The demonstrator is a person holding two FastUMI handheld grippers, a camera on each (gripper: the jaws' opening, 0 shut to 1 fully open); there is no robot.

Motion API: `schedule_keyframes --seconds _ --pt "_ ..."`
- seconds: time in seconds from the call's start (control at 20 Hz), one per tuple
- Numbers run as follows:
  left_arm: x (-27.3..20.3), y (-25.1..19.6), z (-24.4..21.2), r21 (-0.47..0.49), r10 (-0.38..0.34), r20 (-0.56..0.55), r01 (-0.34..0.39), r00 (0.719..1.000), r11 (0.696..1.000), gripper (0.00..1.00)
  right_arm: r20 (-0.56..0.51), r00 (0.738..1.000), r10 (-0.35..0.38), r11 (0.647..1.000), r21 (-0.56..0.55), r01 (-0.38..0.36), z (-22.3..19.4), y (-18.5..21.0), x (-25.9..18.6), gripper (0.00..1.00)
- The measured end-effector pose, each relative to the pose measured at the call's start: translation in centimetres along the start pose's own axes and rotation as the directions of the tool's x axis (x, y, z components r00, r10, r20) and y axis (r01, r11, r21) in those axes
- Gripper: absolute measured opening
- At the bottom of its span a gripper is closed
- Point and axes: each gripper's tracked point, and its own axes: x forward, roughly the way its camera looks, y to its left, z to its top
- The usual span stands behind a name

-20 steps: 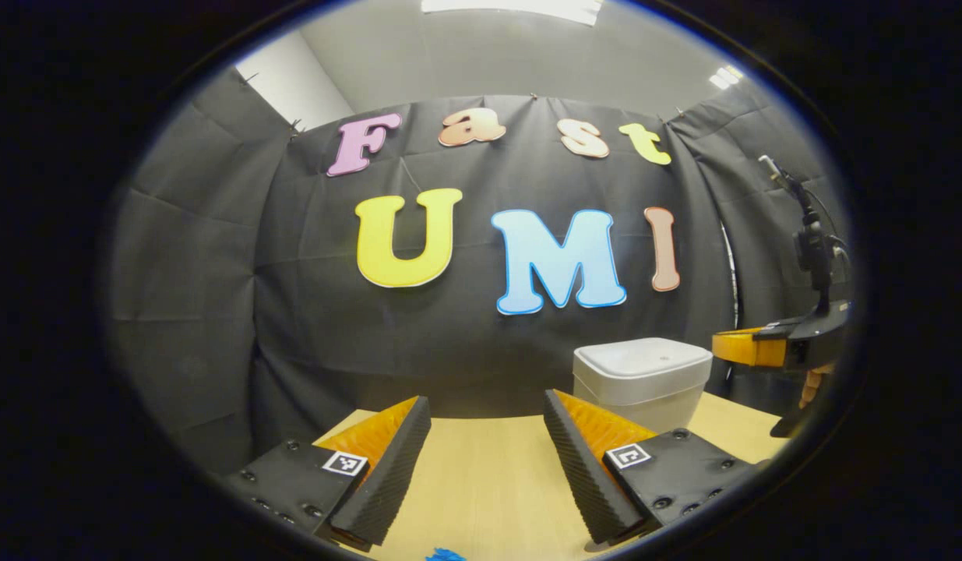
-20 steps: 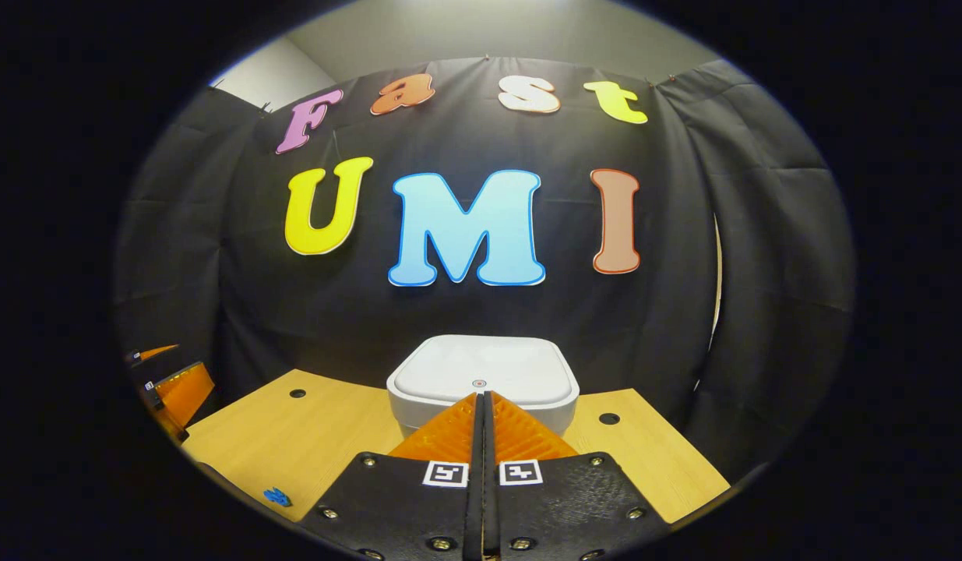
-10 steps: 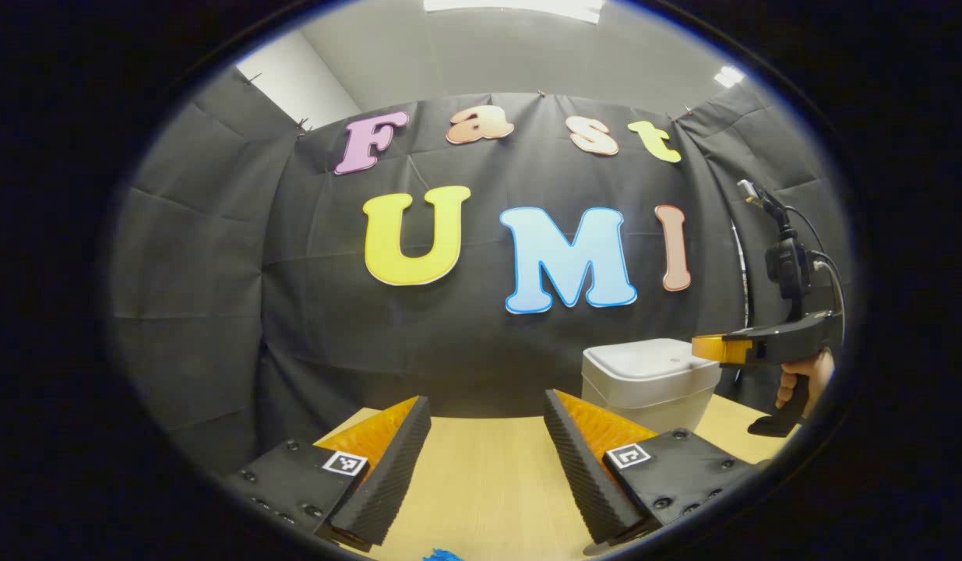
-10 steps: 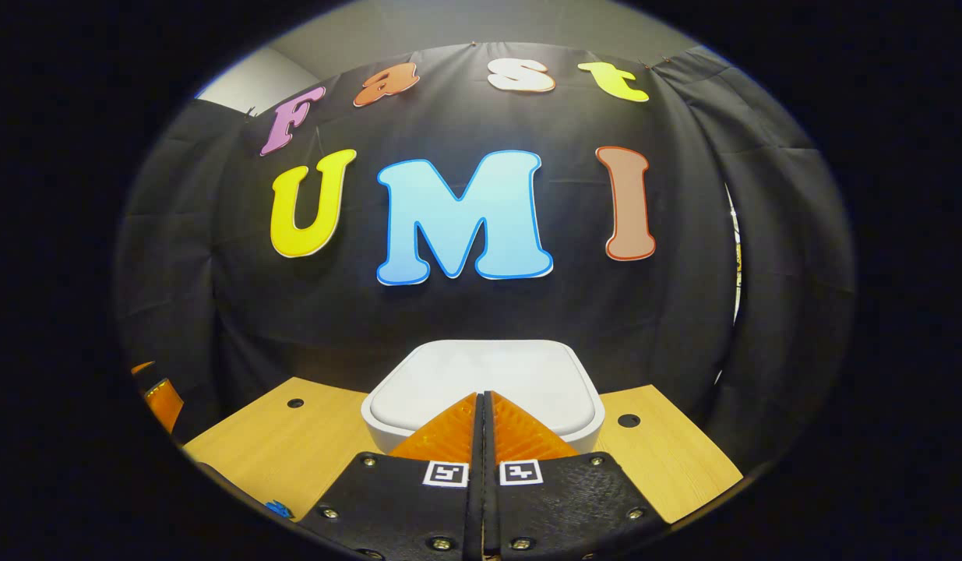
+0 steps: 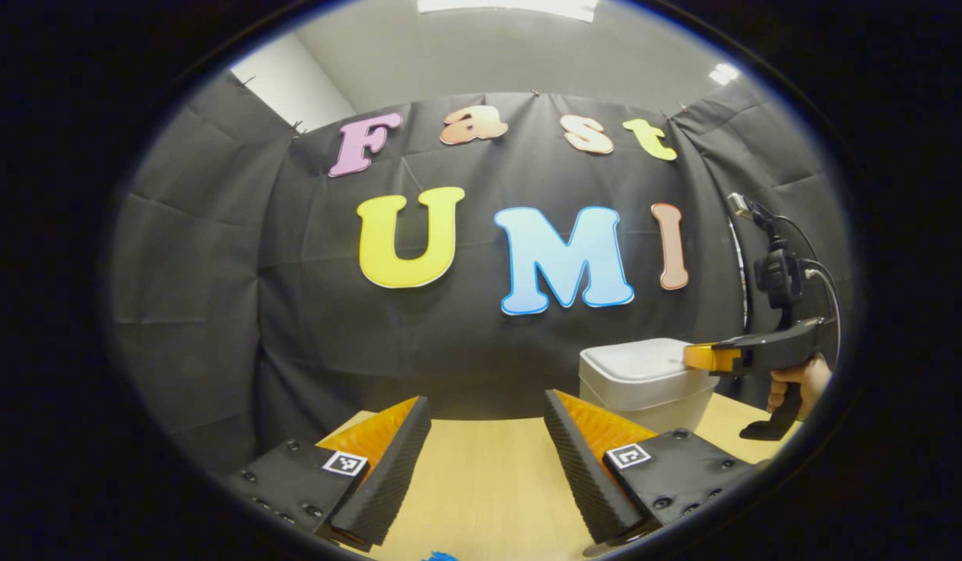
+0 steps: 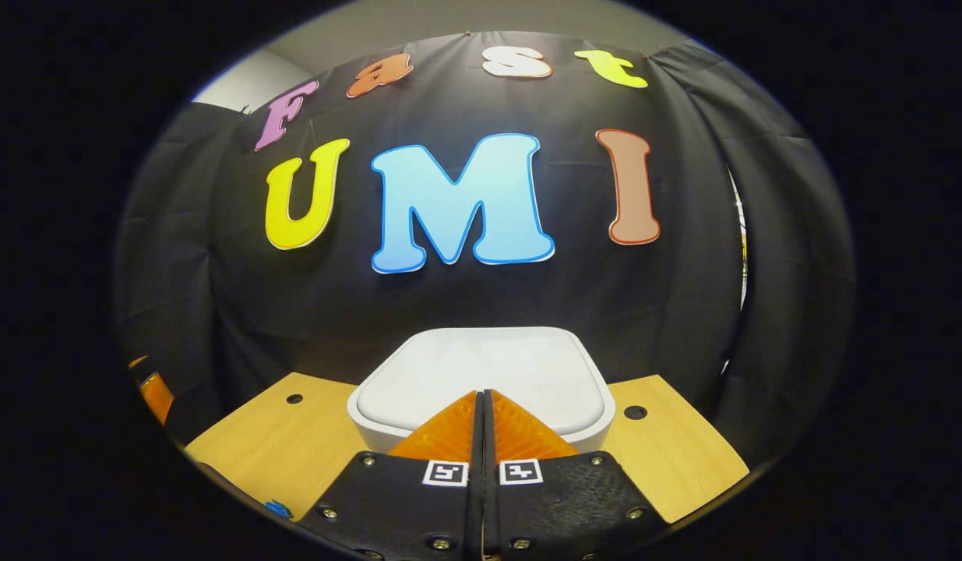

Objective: Press the lid of the desktop garbage bin to open it, pick up the crumpled paper on the desktop and throw it into the bin, then pick up the pop can on the desktop and drop it into the bin, and finally close the garbage bin lid.

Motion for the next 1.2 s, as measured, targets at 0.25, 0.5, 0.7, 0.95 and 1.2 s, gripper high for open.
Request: schedule_keyframes --seconds 0.25,0.5,0.7,0.95,1.2 --pt "0.5 -1.0 0.3 -0.008 -0.022 0.0 0.022 1.0 1.0 1.0 -0.025 0.997 0.073 0.997 0.013 -0.073 -0.5 -0.2 0.1 0.01" --pt "0.4 -1.6 0.6 -0.014 -0.033 0.004 0.034 0.999 0.999 1.0 -0.002 0.997 0.074 0.997 -0.026 -0.074 -0.2 -0.1 0.0 0.01" --pt "-0.2 -0.8 1.0 -0.02 -0.014 0.003 0.014 1.0 1.0 1.0 0.002 0.998 0.059 0.998 -0.02 -0.059 1.0 -0.1 0.2 0.01" --pt "-1.4 0.2 2.2 -0.014 0.025 0.019 -0.024 1.0 1.0 1.0 0.019 0.997 0.073 0.992 0.098 -0.075 2.7 0.0 0.4 0.0" --pt "-3.0 1.1 2.5 -0.034 0.058 0.03 -0.056 0.998 0.998 1.0 0.106 0.993 0.052 0.994 0.088 -0.061 6.1 -0.2 0.1 0.0"
